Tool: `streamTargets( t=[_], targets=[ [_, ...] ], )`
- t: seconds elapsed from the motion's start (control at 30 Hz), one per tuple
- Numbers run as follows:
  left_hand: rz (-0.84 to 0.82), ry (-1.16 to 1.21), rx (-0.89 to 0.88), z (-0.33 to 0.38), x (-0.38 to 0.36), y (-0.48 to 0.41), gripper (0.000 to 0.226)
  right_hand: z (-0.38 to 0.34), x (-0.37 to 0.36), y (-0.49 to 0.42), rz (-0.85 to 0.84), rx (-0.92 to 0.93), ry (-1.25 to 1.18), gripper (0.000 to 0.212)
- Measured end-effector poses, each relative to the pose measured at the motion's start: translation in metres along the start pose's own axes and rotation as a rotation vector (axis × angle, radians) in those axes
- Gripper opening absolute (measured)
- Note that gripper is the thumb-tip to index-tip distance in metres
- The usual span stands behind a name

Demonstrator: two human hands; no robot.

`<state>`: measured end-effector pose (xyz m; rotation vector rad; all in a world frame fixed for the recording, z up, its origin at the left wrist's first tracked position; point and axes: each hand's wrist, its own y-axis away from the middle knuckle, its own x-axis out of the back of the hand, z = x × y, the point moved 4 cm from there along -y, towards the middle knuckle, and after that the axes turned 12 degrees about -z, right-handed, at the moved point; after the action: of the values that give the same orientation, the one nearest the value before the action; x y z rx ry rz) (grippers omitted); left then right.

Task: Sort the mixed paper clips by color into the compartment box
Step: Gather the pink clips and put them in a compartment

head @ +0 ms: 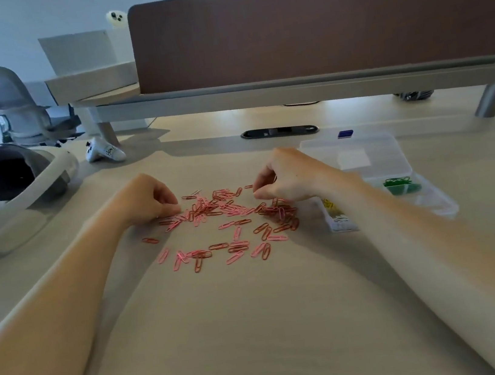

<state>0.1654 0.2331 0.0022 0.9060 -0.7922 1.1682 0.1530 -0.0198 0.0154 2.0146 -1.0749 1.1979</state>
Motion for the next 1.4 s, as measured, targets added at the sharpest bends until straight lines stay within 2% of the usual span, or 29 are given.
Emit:
streamTargets(
  t=[0.2, 0.37, 0.5, 0.67, 0.9, 1.0, 1.1, 1.3, 1.4],
  targets=[
    [0.011, -0.022, -0.029, -0.006, -0.001, -0.002, 0.009, -0.03, -0.005, -0.039, 0.015, 0.054, 0.006, 0.014],
    [0.161, 0.217, -0.062, -0.02, 0.0, 0.001, 0.002, -0.048, -0.022, -0.079, 0.037, 0.051, -0.002, 0.017],
    [0.189, 0.281, -0.085, -0.023, -0.001, 0.004, 0.011, -0.049, -0.037, -0.103, 0.016, -0.008, 0.017, 0.025],
    [0.198, 0.301, -0.081, -0.025, -0.001, 0.003, 0.015, -0.05, -0.04, -0.116, -0.027, -0.03, 0.08, 0.007],
    [0.299, 0.392, -0.155, -0.006, -0.003, 0.005, 0.012, -0.049, -0.038, -0.101, 0.052, -0.014, 0.125, 0.009],
    [0.254, 0.385, -0.25, 0.022, -0.007, 0.006, 0.011, -0.042, -0.014, -0.075, 0.144, 0.019, 0.077, 0.011],
    [0.186, 0.258, -0.374, 0.066, -0.016, 0.008, 0.011, -0.025, 0.02, -0.035, 0.164, 0.017, 0.036, 0.012],
    [-0.01, 0.197, -0.62, 0.17, -0.043, 0.018, 0.016, 0.03, 0.056, 0.055, -0.027, -0.139, 0.025, 0.007],
    [-0.127, 0.104, -0.669, 0.202, -0.067, 0.021, 0.014, 0.056, 0.053, 0.089, -0.102, -0.234, -0.021, 0.007]
  ],
)
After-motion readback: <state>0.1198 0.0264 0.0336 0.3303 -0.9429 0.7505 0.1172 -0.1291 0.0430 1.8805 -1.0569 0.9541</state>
